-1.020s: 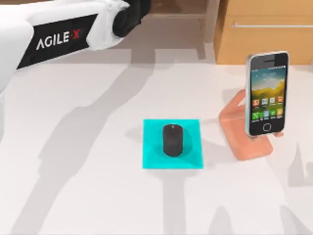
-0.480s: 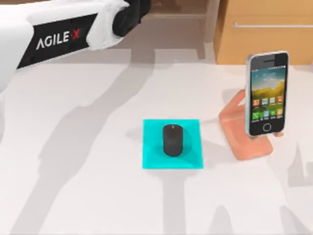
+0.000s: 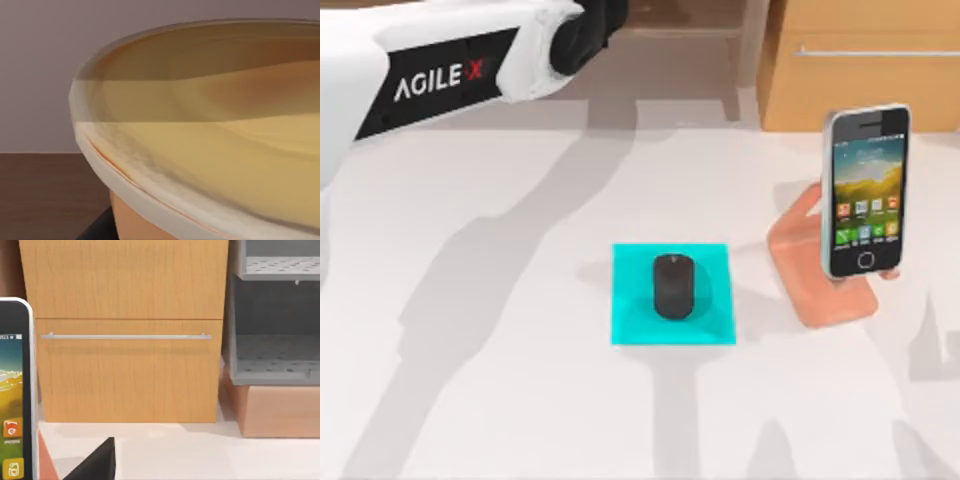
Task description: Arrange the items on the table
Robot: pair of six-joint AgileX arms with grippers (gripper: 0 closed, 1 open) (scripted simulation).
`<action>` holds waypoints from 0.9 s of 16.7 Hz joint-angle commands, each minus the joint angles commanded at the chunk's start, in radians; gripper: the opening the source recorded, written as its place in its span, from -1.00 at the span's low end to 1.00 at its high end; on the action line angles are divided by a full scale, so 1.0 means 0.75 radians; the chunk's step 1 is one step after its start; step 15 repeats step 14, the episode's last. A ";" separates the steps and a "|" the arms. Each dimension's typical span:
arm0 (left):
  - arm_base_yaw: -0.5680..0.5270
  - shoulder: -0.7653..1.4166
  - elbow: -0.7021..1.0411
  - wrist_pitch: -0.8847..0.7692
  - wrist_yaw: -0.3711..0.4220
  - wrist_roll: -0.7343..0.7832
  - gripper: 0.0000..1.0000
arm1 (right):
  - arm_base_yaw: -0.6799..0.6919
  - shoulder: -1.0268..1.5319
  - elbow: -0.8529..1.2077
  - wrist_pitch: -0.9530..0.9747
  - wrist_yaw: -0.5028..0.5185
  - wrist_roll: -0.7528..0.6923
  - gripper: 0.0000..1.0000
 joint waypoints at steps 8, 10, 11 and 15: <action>0.000 0.000 0.000 0.000 0.000 0.000 0.96 | 0.000 0.000 0.000 0.000 0.000 0.000 1.00; 0.000 0.000 0.000 0.000 0.000 0.000 1.00 | 0.000 0.000 0.000 0.000 0.000 0.000 1.00; 0.000 0.000 0.000 0.000 0.000 0.000 1.00 | 0.000 0.000 0.000 0.000 0.000 0.000 1.00; 0.000 0.000 0.000 0.000 0.000 0.000 1.00 | 0.000 0.000 0.000 0.000 0.000 0.000 1.00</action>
